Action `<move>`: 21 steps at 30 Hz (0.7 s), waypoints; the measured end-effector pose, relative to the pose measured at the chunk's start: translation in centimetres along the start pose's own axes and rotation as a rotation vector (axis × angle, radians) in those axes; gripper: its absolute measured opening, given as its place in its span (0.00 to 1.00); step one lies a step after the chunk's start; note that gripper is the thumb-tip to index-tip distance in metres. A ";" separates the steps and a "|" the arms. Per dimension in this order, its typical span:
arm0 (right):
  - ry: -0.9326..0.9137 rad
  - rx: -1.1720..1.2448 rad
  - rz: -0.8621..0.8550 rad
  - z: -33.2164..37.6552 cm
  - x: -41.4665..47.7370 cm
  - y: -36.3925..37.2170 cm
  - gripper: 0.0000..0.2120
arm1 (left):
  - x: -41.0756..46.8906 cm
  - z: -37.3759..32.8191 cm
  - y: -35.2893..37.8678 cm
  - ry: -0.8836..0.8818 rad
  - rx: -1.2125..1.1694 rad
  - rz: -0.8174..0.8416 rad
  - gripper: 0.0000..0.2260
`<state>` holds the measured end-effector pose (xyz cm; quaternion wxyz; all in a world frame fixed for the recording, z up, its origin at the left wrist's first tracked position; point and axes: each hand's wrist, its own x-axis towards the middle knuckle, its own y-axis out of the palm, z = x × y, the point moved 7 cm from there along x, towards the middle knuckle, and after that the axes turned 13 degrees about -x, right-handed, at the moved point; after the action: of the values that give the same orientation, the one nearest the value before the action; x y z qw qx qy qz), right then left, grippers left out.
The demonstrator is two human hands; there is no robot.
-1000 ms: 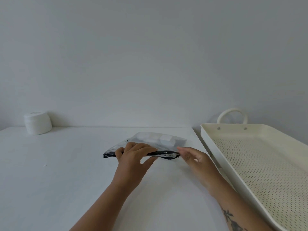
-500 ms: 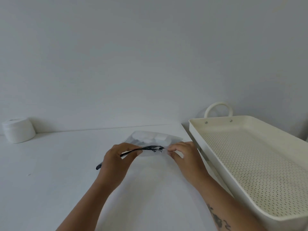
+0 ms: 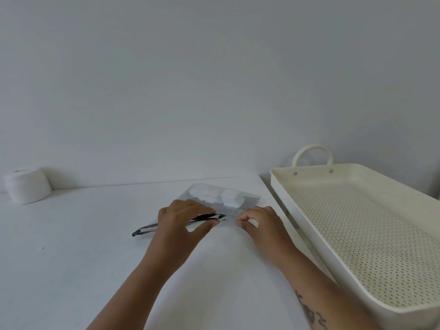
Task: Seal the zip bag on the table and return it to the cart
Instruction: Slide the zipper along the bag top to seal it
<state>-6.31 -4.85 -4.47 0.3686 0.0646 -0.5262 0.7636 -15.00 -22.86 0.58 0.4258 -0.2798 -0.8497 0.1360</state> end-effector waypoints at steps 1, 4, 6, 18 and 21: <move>0.007 -0.002 0.011 0.0 0.0 0.0 0.04 | 0.1 0.1 -0.1 0.014 -0.001 -0.017 0.06; 0.058 -0.036 0.057 -0.4 0.0 0.2 0.04 | 0.1 0.9 -0.1 -0.038 -0.079 -0.031 0.06; 0.078 -0.080 0.111 -0.4 -0.1 0.5 0.04 | 0.1 1.5 0.7 -0.076 -0.084 0.019 0.08; 0.120 0.544 0.136 3.1 -0.5 0.1 0.01 | 0.0 4.0 2.0 -0.202 -0.190 0.083 0.04; 0.127 0.530 0.163 3.1 -0.6 0.3 0.02 | -0.1 4.0 2.0 -0.221 -0.229 0.091 0.00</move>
<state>-7.00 -7.85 -3.61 0.3084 0.0680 -0.2878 0.9041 -17.45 -21.23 -2.84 0.2883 -0.3479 -0.8878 0.0872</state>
